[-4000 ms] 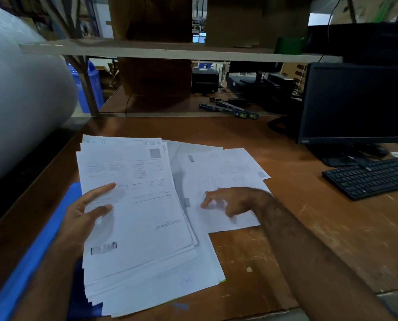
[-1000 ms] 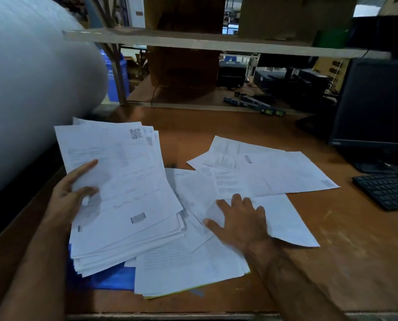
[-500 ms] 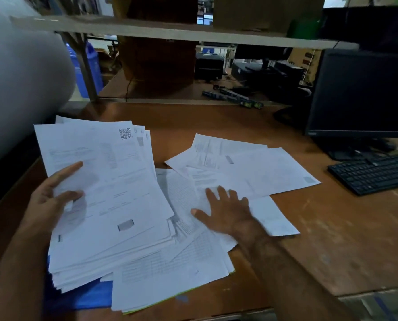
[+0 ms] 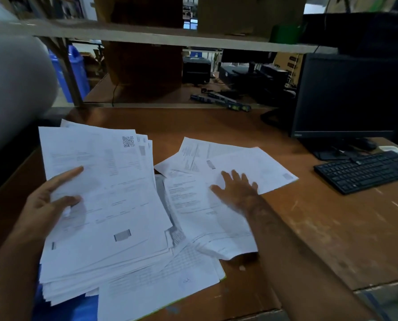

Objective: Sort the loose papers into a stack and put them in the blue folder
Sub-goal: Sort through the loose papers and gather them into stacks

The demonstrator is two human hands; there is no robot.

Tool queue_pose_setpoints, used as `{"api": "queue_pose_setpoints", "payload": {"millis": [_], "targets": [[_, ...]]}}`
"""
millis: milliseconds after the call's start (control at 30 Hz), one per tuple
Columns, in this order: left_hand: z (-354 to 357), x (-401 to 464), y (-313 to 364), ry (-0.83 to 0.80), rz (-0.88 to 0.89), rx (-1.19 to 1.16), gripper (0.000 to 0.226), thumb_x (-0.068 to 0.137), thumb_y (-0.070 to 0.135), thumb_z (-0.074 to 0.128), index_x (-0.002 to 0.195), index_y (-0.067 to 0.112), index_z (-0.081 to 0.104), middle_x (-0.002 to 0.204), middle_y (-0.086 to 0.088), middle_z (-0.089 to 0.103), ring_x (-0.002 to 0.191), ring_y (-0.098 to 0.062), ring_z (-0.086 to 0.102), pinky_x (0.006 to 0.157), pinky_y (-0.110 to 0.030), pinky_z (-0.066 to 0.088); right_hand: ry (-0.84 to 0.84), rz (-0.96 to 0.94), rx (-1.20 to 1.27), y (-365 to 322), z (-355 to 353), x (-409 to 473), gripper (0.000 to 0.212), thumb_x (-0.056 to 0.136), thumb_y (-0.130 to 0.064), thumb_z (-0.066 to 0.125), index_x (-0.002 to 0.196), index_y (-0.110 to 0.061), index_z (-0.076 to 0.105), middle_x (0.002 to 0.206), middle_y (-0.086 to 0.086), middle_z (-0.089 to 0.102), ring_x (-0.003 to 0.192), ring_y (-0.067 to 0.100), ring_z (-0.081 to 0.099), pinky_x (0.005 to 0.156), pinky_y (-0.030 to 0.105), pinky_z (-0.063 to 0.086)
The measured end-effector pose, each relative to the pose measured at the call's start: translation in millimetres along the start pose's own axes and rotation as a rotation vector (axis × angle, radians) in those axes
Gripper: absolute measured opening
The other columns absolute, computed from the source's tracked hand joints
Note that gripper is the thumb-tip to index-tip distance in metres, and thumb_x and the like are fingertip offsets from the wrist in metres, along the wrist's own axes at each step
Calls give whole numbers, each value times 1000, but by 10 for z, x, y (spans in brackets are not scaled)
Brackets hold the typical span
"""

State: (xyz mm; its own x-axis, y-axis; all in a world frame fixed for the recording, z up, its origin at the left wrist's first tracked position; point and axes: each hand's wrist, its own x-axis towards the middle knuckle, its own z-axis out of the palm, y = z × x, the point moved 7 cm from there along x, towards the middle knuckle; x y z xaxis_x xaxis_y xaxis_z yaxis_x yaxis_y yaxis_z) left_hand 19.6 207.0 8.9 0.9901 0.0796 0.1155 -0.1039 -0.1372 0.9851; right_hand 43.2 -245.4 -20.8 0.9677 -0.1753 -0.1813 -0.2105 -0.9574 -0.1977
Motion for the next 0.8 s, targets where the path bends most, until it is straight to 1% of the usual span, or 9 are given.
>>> {"api": "queue_pose_setpoints", "payload": {"millis": [67,167,267,333,400,500,567,667,800], "targets": [[48,-50,36,-3,-5,-26,57,93,-3,63,130,39,68,146,9,57,127,-28,60,101,-55,51,-37,-96,127,-64,-57,45,59,95,-62,41,149,-38,36,166,-6,25,154,27,20,121,59,7],[61,-88,77,-19,-14,-47,56,93,-4,64,129,38,69,147,11,57,127,-28,60,102,-58,50,-119,-198,163,-230,-58,-39,43,83,-66,49,109,-34,62,130,-12,55,124,21,53,110,53,30],[119,-124,98,-27,-44,-45,56,93,-5,62,128,38,70,146,10,57,124,-28,61,99,-58,53,-154,-319,246,-347,-13,-240,41,87,-66,61,86,-26,69,102,-11,63,100,15,60,95,42,49],[189,-178,136,-20,-59,-49,55,94,-8,60,129,33,69,146,9,56,121,-25,62,97,-53,53,-79,-342,312,-273,-45,-261,31,88,-55,70,86,-25,71,99,-8,68,97,14,62,94,42,53],[225,-227,163,-11,-59,-56,56,94,-11,58,131,30,68,148,7,54,122,-24,61,98,-51,52,104,-245,285,-88,-174,-194,32,83,-58,72,95,-28,67,109,-5,66,102,17,62,93,41,54],[202,-279,146,-9,-62,-74,57,93,-11,59,129,31,69,150,8,54,125,-27,60,100,-55,52,52,-108,88,16,-166,-116,74,76,-69,71,135,-32,49,132,7,54,119,30,54,96,42,50],[178,-325,167,6,-67,-81,57,93,-12,58,127,33,69,150,8,52,124,-27,60,93,-51,57,-21,-105,9,-13,-139,-94,93,74,-71,73,150,-36,33,143,11,46,129,36,46,101,45,45],[204,-388,212,36,-60,-101,57,93,-13,57,131,28,66,147,9,52,117,-16,60,76,-25,63,-38,-80,148,15,-201,-37,102,68,-64,84,152,-38,32,141,11,43,126,35,51,98,41,47],[336,-373,158,-11,-27,-61,60,88,-20,58,134,18,64,149,1,53,111,-1,60,72,-8,54,16,-132,533,136,-272,42,68,71,-22,91,131,-32,60,133,0,63,108,24,65,89,34,56]]}}
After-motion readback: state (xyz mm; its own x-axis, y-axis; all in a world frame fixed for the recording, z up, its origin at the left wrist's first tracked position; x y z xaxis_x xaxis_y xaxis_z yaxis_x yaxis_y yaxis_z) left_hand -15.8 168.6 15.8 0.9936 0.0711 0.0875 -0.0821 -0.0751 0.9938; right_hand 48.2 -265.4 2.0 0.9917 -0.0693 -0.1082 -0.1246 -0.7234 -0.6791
